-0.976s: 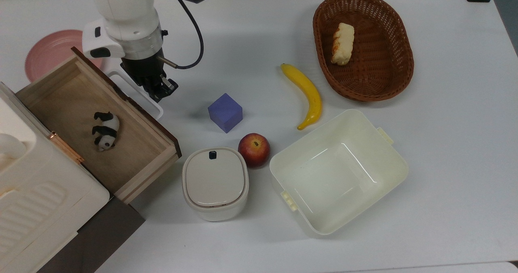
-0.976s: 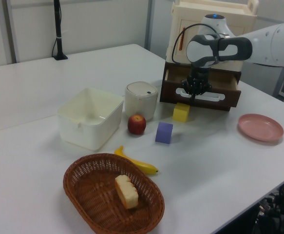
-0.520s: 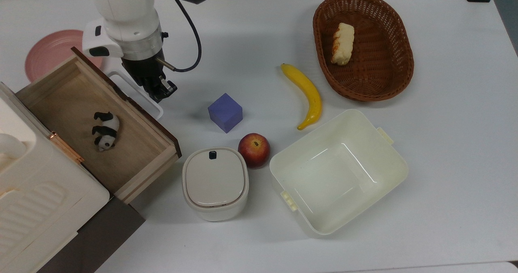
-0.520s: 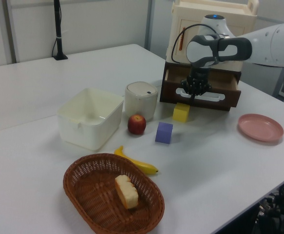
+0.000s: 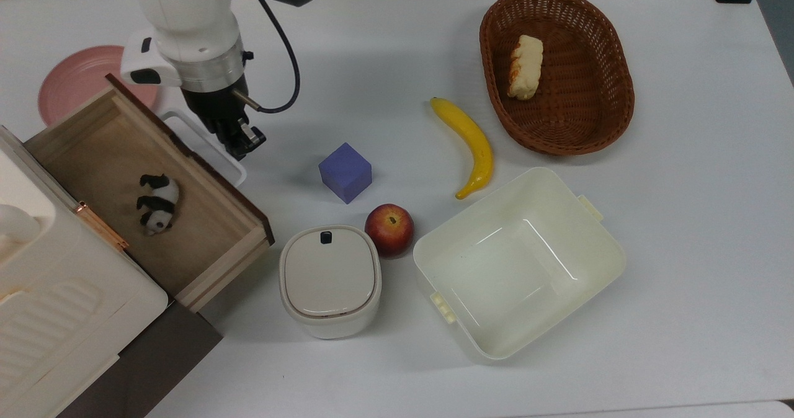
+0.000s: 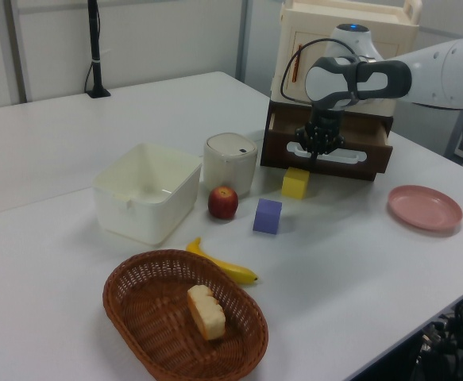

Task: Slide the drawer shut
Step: 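Move the gripper down against the drawer front panel, then push the drawer front into the dark cabinet with the gripper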

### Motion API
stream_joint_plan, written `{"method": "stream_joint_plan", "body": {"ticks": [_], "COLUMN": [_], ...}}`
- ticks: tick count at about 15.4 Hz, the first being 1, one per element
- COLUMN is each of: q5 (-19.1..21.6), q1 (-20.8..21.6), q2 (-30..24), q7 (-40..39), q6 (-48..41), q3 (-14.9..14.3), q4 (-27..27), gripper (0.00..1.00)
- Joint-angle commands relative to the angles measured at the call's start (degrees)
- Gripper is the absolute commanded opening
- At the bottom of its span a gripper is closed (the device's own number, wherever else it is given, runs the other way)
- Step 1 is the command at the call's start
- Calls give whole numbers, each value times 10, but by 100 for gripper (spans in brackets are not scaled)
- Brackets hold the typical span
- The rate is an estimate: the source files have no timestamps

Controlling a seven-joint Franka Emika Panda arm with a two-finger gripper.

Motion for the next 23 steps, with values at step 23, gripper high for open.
{"method": "stream_joint_plan", "body": {"ticks": [23], "q5": [7], "q1": [-10], "q2": [56], "q7": [-1], "q6": [47], "q3": [-39], "q4": [62], "gripper": [0]}}
